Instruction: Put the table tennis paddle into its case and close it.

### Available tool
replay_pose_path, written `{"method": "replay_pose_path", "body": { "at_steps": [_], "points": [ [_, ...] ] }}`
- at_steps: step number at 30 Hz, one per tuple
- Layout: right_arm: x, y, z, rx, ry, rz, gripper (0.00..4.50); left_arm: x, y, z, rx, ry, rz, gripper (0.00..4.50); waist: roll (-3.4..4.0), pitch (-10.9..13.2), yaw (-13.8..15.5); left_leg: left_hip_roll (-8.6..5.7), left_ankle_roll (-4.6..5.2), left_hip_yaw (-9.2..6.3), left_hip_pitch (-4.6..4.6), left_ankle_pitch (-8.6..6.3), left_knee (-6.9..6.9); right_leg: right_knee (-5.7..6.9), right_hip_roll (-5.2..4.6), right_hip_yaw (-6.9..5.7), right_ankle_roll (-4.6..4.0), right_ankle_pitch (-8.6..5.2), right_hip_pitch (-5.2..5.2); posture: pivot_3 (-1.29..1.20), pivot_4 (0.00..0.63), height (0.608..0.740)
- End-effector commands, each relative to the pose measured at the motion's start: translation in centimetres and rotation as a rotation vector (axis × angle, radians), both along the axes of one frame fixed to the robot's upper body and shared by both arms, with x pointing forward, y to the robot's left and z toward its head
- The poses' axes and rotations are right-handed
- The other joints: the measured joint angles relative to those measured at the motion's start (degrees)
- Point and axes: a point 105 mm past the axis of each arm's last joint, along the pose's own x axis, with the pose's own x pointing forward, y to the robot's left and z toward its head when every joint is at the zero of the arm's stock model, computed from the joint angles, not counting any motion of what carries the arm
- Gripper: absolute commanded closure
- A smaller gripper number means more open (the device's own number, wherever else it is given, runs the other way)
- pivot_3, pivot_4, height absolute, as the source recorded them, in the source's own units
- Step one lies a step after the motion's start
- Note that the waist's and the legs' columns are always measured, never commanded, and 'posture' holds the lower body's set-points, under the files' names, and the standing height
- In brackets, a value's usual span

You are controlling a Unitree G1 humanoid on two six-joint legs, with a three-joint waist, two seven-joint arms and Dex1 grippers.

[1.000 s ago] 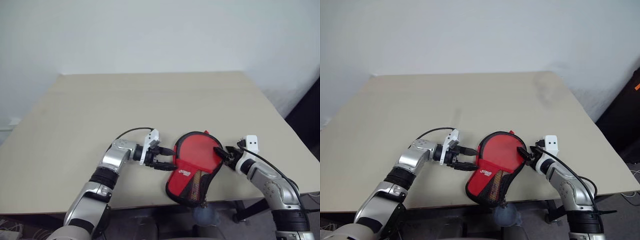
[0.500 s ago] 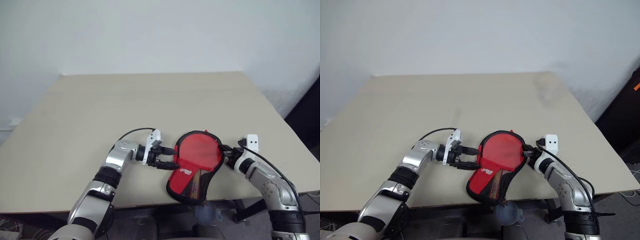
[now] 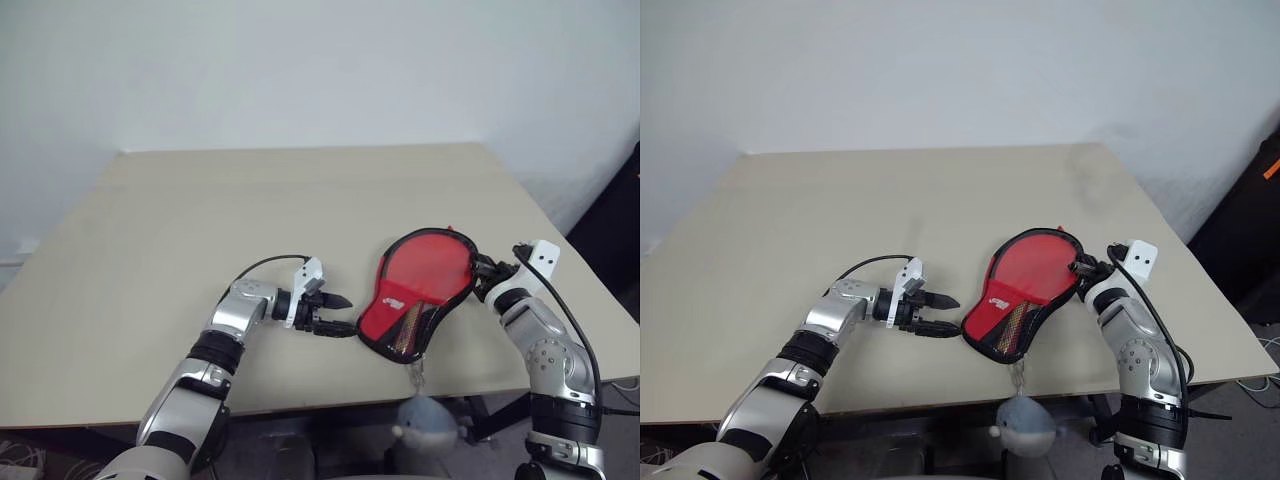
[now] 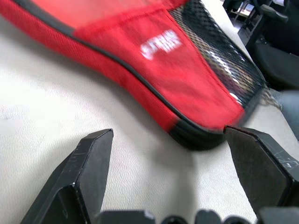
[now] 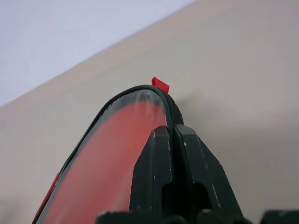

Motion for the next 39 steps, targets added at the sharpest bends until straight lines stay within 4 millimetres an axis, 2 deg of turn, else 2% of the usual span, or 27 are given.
{"method": "replay_pose_path", "body": {
  "at_steps": [1,9,14,25,29,34,38,39],
  "points": [
    [0.9,-2.0,3.0,0.003,-0.114,-0.118,4.48,0.1,-0.5,0.8,-0.026,-0.024,-0.009,0.45,0.00,0.00,-0.33,0.00,0.00,0.00,0.00,0.00,0.01,0.00,0.00,0.00,0.00,0.00,0.01,0.00,0.000,0.740],
    [1.7,-4.5,1.2,0.037,-0.046,-0.287,4.48,0.1,-0.5,1.0,-0.038,-0.025,0.004,0.45,0.03,0.01,-1.19,-0.01,0.01,0.02,0.01,0.00,-0.06,0.00,0.03,0.09,0.00,0.00,-0.04,0.00,0.000,0.740],
    [1.8,-6.4,-0.7,0.093,0.024,-0.372,4.48,0.1,-0.6,0.8,-0.037,-0.025,0.010,0.45,0.05,0.02,-1.18,-0.01,0.01,0.04,0.01,0.00,-0.08,0.00,0.05,0.15,0.01,0.00,-0.04,0.00,0.000,0.740],
    [1.1,-5.5,-3.2,0.008,0.115,-0.299,4.48,0.1,-1.1,1.2,-0.070,-0.026,0.005,0.45,0.16,0.01,-1.25,-0.01,0.02,0.06,0.02,0.00,-0.09,0.00,0.08,0.22,0.00,0.00,-0.07,0.00,0.000,0.740],
    [0.7,-5.3,-3.1,-0.009,0.108,-0.275,3.49,0.2,-1.0,1.3,-0.068,-0.030,0.007,0.45,0.16,0.01,-1.35,-0.01,0.02,0.05,0.02,0.00,-0.21,-0.01,0.13,0.26,0.00,0.00,-0.12,0.00,0.000,0.740],
    [-0.2,-6.1,-2.1,-0.053,0.058,-0.285,1.80,0.6,-0.9,1.4,-0.067,-0.035,0.016,0.45,0.17,0.01,-1.80,0.00,0.02,0.09,0.00,0.00,-0.23,0.00,0.15,0.36,0.00,0.00,-0.19,0.00,0.000,0.740],
    [-1.4,-5.8,0.6,-0.157,-0.128,-0.239,0.42,0.9,-0.7,1.6,-0.070,-0.041,0.030,0.45,0.16,0.01,-2.27,-0.01,0.02,0.09,0.01,0.00,-0.23,0.00,0.15,0.38,0.00,-0.01,-0.18,0.00,0.000,0.740],
    [-1.8,-5.3,1.1,-0.160,-0.166,-0.214,0.42,1.0,-0.6,1.6,-0.070,-0.043,0.035,0.45,0.16,0.01,-2.27,-0.01,0.02,0.10,0.01,0.00,-0.23,-0.01,0.18,0.41,0.00,-0.01,-0.19,0.00,0.000,0.740]
  ]
}}
